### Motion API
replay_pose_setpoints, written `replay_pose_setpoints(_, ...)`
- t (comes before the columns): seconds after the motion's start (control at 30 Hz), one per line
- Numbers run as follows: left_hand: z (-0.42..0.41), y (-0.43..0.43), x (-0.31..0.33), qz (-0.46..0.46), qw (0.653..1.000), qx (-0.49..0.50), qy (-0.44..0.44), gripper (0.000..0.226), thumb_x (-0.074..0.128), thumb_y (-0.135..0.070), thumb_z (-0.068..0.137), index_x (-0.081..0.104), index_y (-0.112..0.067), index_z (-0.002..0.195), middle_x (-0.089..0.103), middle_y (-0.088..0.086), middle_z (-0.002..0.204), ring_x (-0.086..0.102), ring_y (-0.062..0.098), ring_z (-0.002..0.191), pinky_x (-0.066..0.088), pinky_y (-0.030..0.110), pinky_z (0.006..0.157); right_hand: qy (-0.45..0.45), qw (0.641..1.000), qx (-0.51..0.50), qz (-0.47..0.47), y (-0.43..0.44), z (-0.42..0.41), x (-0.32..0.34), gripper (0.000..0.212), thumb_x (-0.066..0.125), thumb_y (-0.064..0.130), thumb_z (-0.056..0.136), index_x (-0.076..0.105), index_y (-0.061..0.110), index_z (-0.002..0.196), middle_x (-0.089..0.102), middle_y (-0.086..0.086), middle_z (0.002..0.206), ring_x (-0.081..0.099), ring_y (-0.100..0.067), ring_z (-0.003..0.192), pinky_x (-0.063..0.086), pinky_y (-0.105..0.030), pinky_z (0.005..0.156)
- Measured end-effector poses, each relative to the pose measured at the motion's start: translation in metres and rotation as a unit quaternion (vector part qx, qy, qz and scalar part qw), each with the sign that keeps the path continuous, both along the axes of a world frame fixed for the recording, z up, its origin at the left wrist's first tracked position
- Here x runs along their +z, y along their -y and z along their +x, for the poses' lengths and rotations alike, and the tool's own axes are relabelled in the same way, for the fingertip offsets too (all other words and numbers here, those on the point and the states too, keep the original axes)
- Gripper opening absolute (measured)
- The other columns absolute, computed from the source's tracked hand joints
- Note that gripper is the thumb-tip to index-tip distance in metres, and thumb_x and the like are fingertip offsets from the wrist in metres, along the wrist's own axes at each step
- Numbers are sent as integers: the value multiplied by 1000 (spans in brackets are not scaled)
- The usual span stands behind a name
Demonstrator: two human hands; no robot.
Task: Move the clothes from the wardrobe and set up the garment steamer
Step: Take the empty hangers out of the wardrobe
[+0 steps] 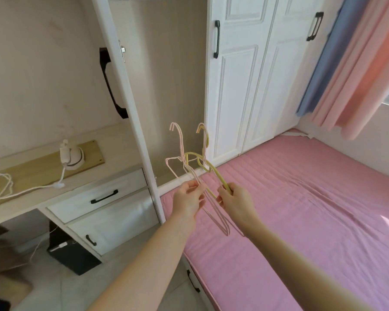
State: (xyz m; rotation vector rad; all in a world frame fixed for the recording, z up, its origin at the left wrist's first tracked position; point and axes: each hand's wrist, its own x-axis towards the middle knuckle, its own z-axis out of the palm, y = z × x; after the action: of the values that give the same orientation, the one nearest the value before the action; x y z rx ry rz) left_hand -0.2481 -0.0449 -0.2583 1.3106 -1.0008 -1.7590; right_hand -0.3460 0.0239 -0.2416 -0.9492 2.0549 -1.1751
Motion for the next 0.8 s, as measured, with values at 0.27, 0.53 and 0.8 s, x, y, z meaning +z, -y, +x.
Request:
replay_pose_setpoints(0.27,16,-70,-23,6,1000,-14,27,11,70,-15,84,67,-13,95,65,2,90,58,16,84,49,31,81,25,999,25,5,-59,17,-14,18,45,17,96,60,11,88,68,-4,80,62,-18,67,50,-33,60)
replay_pose_setpoints(0.53,19,-130,-23,46,999,29,5,11,75,-14,79,68,-15,87,64,0,81,56,14,79,45,26,74,5,996,83,11,-111,18,-19,26,46,16,93,53,16,68,56,6,61,53,-11,58,42,-27,55)
replay_pose_setpoints(0.8,24,-180,-23,99,989,65,-84,14,72,-9,81,67,-11,94,61,0,73,52,12,64,45,23,62,-33,989,146,10,-148,19,-29,29,41,18,95,47,17,67,50,4,62,42,-10,53,30,-14,42)
